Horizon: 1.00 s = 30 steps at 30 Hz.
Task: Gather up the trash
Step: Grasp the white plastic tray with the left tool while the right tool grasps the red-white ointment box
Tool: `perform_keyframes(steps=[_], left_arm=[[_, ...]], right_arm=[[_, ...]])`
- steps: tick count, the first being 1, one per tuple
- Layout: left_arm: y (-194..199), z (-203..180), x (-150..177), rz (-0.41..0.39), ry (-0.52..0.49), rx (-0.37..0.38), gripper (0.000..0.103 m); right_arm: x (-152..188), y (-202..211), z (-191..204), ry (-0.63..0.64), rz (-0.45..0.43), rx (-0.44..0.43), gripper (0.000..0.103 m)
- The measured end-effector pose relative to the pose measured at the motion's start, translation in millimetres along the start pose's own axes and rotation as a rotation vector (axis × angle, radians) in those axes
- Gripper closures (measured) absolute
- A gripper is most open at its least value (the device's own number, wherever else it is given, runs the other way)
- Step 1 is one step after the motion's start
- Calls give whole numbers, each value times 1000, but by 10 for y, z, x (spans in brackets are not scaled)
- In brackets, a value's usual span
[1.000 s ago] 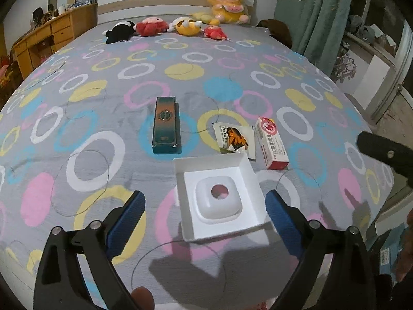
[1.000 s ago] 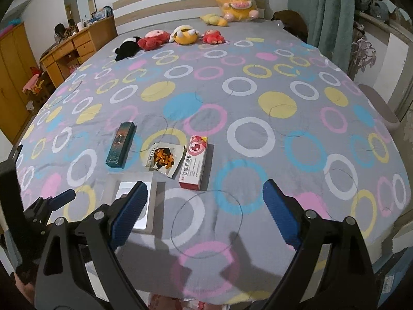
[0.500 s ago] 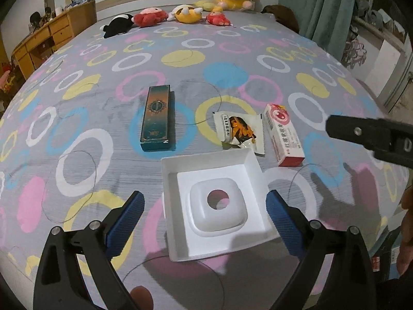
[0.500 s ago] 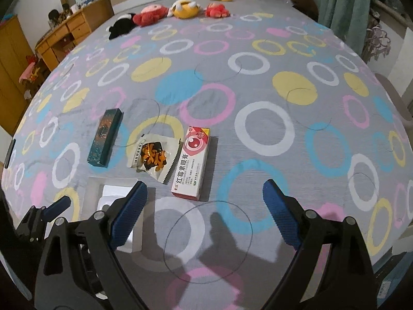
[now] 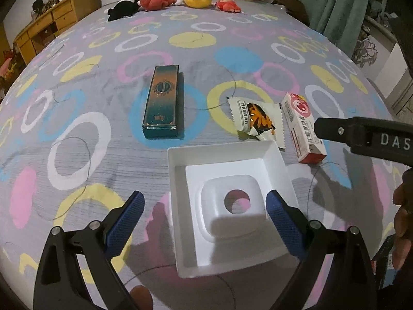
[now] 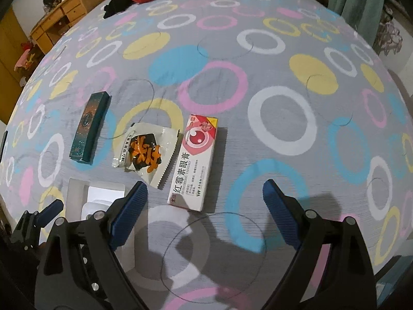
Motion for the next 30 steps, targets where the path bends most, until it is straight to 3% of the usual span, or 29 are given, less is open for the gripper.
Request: perform_keyframes(steps=[14,17,18,19,20,30], left_arm=[[-214,-16,11,50,18,2,10],[-250,-20,11,46,16,7,10],[-256,-24,10,44,16,10,11],[-252,-22,5,39,21,19,15],[-240,-16,-4,29,27,24,28],[-194,8,-41,38,71,53,29]], right_arm=[[-8,-439,11,-4,107,13,15],[1,-570,3,-12,138,11,23],[-14,-574,-6,-14,126,22,31],[-25,-564,-9,-13,120,29,41],[-46,-542,-2,-5,110,36,71],[-92,-507,-13,18,115,46,71]])
Point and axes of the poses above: each gripper's, at about its wrist camera, not at the fingertips, and y roughly against the way its jaws point, z to its left, x to its underside, the point moved 5 cm from there along -y, roughly the way its jaws point, and after that the axes turned 10 degrees about y, right-handed, at the moved point
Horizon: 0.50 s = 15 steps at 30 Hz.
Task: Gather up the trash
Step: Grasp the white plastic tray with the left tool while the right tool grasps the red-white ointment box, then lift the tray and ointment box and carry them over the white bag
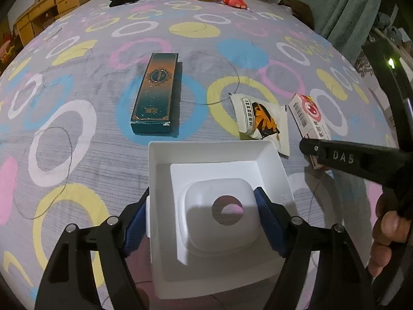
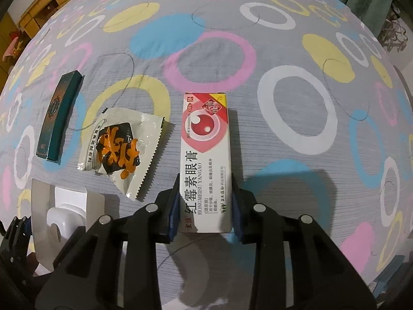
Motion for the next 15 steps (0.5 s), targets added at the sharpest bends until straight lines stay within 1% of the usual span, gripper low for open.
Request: perform_keyframes(steps=[11,15], left_arm=[[110,-28,-13,-25,-26,3,29],[175,-46,-25,-42,-35,3,29]], right_arm=[[129,263,7,-3,-42,7,71],[208,313,-3,-8,-45,14,71]])
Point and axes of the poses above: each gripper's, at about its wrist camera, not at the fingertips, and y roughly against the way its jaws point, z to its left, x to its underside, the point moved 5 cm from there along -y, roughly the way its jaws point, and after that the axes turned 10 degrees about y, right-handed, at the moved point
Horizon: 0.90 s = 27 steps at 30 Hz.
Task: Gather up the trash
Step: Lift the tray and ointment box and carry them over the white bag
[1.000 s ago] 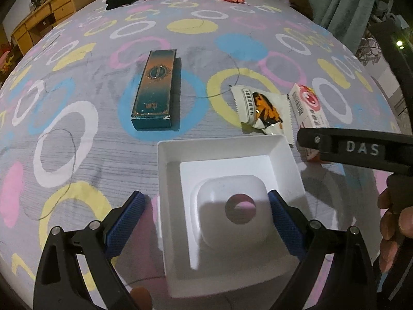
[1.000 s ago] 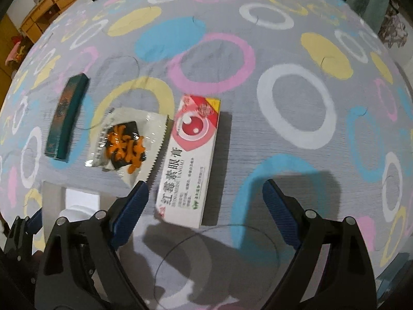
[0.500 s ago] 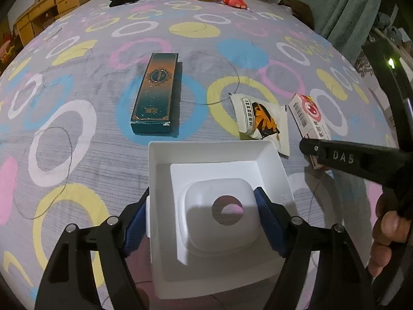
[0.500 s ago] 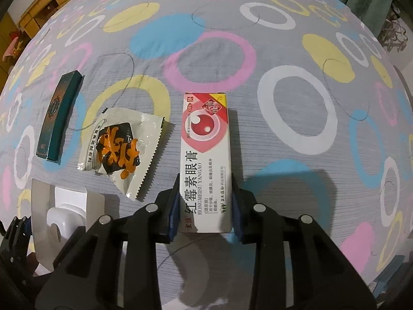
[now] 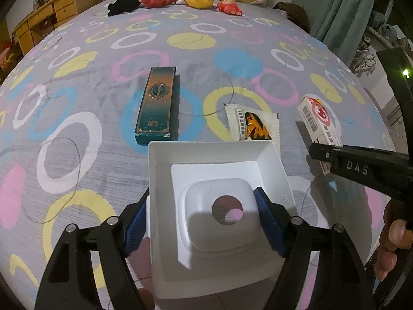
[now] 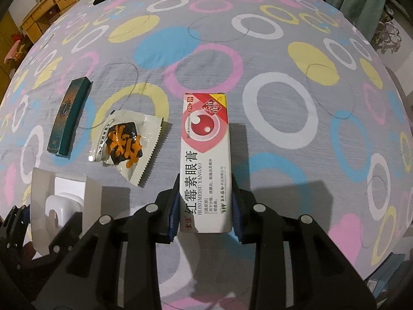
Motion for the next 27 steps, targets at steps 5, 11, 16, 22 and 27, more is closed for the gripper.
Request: perform_keyframes(steps=[5,11,16,22,27], left_arm=[[118,-23,-13,-34,-32,-8,29],[211,-1,-14,-48,-46,-5,29],[297,44,-1,-61,-56,-2,29],[447,61,-18,-95,-72,3,29],[582,61,3,-123,-92,11,29]], right_arm=[[33,96,-54,-17,-14,-2,71],[114,273,-52,-33,-43,-10,71],[196,427,-16,-37,-74,-8,71],[299,623,59,-20,-105,14,71],[398,791,104,-24,-136,14,71]])
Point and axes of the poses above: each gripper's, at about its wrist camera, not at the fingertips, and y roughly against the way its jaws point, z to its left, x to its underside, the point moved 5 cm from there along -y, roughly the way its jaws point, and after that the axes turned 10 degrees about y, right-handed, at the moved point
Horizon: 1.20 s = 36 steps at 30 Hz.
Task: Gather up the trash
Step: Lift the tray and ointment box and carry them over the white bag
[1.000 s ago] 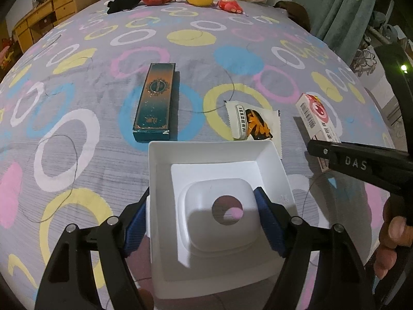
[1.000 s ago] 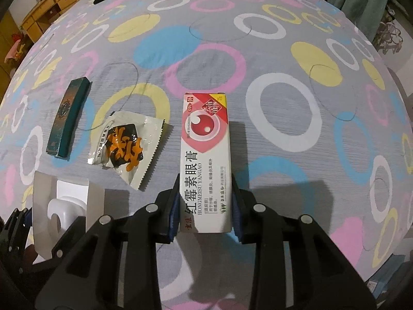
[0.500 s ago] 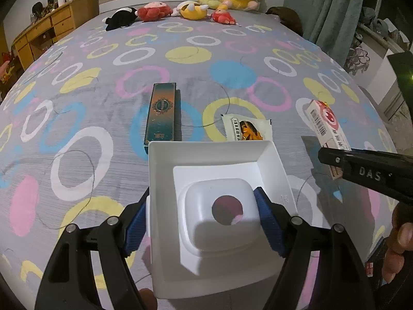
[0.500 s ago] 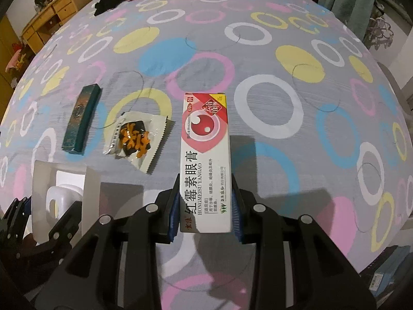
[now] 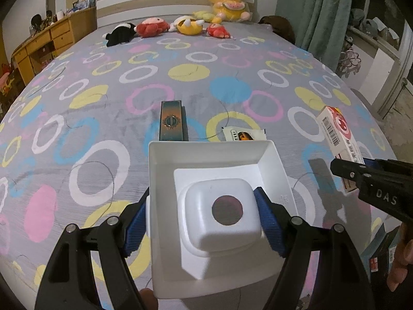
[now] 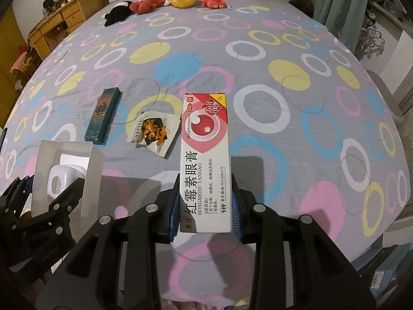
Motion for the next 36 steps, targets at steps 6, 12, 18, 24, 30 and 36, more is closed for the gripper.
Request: perform_keyframes(steps=[6,12,18,24,30,36], left_arm=[[72,56,60,-12,-23,-5,29],[200,63,111,-32,-45,-1,29],[325,43,207,-42,-61,12,29],[539,64,355,-51,-41,55,29],[653,76,525,-61,-39,68,29],[652,4,813,-54,-90,70,29]], right_arm=[[135,219,50,7,-37,11,71],[278,396,93,7,-66,15,71],[398,566,108,12,-93,32,71],[549,743,135,13,-116,46,71],[812,901,165,9,-128,40,71],[1143,981,209,1,-120,39,71]])
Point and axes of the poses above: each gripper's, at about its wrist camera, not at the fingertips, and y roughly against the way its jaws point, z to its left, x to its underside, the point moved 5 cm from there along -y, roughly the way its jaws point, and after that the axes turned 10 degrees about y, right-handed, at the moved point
